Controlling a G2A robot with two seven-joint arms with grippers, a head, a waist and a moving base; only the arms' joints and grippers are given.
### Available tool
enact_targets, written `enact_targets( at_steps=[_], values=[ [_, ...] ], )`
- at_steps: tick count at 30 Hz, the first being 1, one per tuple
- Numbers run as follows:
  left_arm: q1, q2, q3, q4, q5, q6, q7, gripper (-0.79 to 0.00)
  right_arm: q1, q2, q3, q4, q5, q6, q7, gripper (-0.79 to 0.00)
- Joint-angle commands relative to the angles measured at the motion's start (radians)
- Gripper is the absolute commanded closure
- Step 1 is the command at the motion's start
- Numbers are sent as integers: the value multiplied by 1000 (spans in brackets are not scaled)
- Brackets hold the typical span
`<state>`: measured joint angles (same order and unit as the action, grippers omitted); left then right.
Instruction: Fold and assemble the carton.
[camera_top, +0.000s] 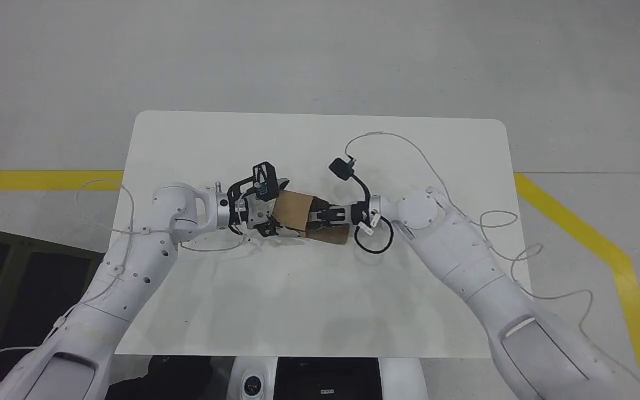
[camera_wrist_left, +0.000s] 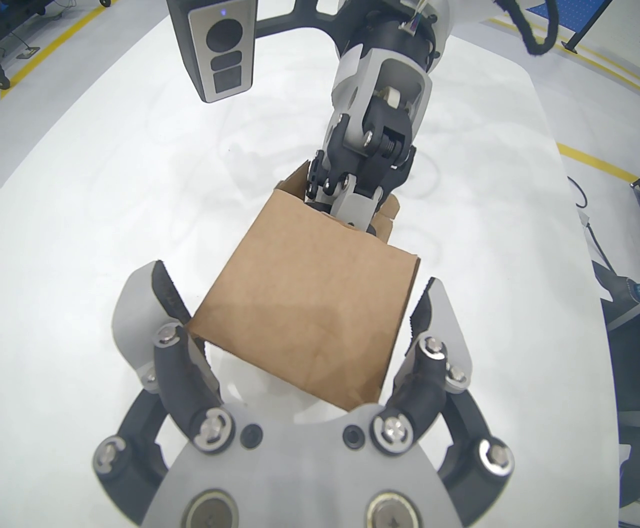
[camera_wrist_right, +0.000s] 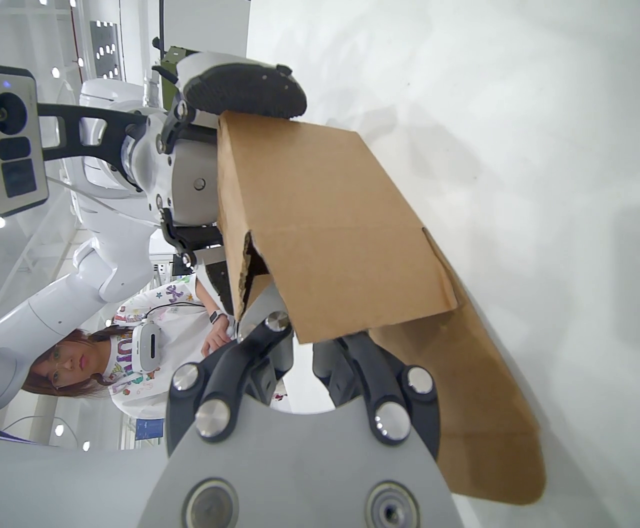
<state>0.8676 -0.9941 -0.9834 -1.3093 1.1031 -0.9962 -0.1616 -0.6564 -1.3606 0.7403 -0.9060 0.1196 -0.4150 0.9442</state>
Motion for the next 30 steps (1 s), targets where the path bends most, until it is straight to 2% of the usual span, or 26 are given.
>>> enact_targets(
  at_steps=[1,7,14,19,26,30],
  values=[
    [0,0,0,1,-2,0,-2,-785,4,-5,-4,10,4,-7,0,0],
    [-1,-1,-3,5,-16,-2,-12,-785,-5,3,21,3,-8,-17,-2,0],
    [0,0,-13,-1,-38,-5,-27,-785,-60,56,116,-96,-64,54,49,0],
    [3,1,-18,-3,-43,-2,-31,-785,-92,89,184,-180,-139,120,33,0],
    [7,1,-22,-7,-49,-2,-35,-785,-70,93,191,-184,-181,146,31,0],
    [7,2,-27,-6,-51,-3,-37,-785,-40,87,171,-161,-191,120,52,0]
  ],
)
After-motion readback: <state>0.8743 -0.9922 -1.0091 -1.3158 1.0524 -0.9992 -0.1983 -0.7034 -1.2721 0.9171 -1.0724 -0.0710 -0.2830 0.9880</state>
